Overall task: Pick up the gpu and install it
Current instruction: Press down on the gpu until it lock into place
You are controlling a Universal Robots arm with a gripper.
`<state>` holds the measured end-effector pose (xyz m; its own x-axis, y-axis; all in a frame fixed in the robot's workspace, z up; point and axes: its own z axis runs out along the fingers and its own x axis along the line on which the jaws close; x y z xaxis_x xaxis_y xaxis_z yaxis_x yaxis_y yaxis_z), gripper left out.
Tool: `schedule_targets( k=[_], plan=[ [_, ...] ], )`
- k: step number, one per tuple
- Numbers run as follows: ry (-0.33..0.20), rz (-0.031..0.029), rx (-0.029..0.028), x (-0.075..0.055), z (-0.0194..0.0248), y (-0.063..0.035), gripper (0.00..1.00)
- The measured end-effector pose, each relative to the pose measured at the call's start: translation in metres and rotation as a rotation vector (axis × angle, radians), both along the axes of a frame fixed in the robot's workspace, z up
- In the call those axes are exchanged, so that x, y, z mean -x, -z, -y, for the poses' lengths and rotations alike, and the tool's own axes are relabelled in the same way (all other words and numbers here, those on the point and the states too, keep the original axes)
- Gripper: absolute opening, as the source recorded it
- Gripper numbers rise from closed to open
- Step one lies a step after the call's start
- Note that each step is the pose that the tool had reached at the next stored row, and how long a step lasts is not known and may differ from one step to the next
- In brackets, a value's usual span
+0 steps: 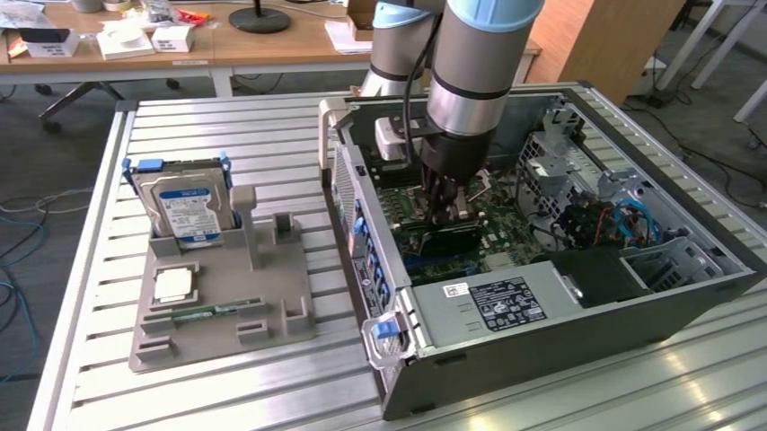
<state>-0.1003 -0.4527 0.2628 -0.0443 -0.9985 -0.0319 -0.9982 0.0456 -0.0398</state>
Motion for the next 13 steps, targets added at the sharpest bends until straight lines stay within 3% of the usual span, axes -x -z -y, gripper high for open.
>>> schedule_targets(
  k=[13],
  plan=[
    [0.000, -0.0008, 0.0013, 0.0004, 0.0001, 0.0001, 0.10]
  ],
)
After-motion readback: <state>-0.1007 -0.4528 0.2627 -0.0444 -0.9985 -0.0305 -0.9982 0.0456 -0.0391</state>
